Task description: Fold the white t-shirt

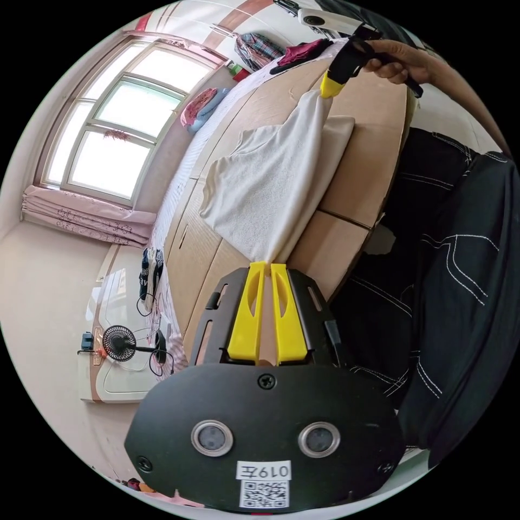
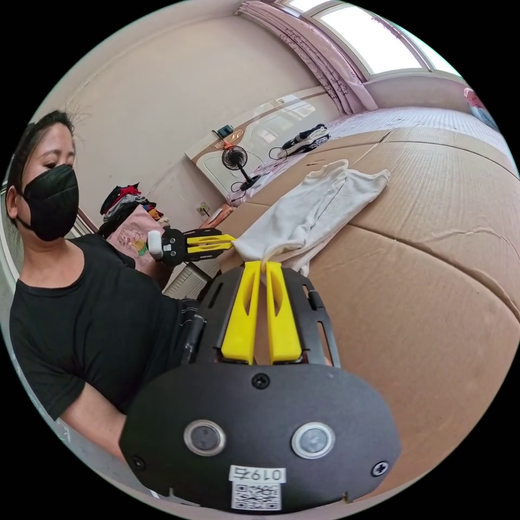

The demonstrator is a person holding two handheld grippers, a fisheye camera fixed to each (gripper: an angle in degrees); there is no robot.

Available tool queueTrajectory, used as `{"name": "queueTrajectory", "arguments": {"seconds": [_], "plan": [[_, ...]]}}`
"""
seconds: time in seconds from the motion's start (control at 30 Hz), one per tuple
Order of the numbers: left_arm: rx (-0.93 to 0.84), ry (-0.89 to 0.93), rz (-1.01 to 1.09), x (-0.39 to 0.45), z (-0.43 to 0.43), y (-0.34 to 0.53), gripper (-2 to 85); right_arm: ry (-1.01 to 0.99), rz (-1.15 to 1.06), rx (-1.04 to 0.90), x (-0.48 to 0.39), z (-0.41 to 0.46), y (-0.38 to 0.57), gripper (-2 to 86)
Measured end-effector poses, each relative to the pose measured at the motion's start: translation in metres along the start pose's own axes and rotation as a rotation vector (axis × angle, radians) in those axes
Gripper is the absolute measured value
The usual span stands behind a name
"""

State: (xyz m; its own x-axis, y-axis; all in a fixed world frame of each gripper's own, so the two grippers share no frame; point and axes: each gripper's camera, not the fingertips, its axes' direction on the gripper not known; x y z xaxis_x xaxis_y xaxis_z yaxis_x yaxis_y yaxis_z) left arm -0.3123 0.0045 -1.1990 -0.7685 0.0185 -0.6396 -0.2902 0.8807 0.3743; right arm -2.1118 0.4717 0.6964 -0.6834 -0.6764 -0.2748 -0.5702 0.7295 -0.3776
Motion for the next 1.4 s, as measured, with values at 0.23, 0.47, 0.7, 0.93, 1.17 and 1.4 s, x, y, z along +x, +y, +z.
{"name": "queueTrajectory", "arguments": {"seconds": [0.23,0.47,0.7,0.93,1.17,1.4], "plan": [[0.001,-0.062,0.05,0.015,-0.01,-0.007,0.4,0.022,-0.023,-0.022,-0.007,-0.009,-0.009,0.5],[-0.025,-0.053,0.065,0.029,-0.006,-0.015,0.5,0.045,-0.012,-0.125,0.001,0.008,-0.014,0.5],[-0.014,-0.024,0.039,0.031,-0.003,-0.016,0.6,0.032,-0.028,-0.092,0.002,-0.006,-0.019,0.6],[-0.019,-0.056,0.051,0.041,0.003,-0.021,0.7,0.038,-0.009,-0.179,0.012,0.0,-0.03,1.5],[-0.023,-0.061,0.063,0.045,0.015,-0.027,0.7,0.032,0.003,-0.17,0.018,-0.009,-0.041,4.9],[-0.02,-0.056,0.063,0.046,0.034,-0.03,0.7,0.025,0.013,-0.152,0.029,-0.019,-0.055,1.7]]}}
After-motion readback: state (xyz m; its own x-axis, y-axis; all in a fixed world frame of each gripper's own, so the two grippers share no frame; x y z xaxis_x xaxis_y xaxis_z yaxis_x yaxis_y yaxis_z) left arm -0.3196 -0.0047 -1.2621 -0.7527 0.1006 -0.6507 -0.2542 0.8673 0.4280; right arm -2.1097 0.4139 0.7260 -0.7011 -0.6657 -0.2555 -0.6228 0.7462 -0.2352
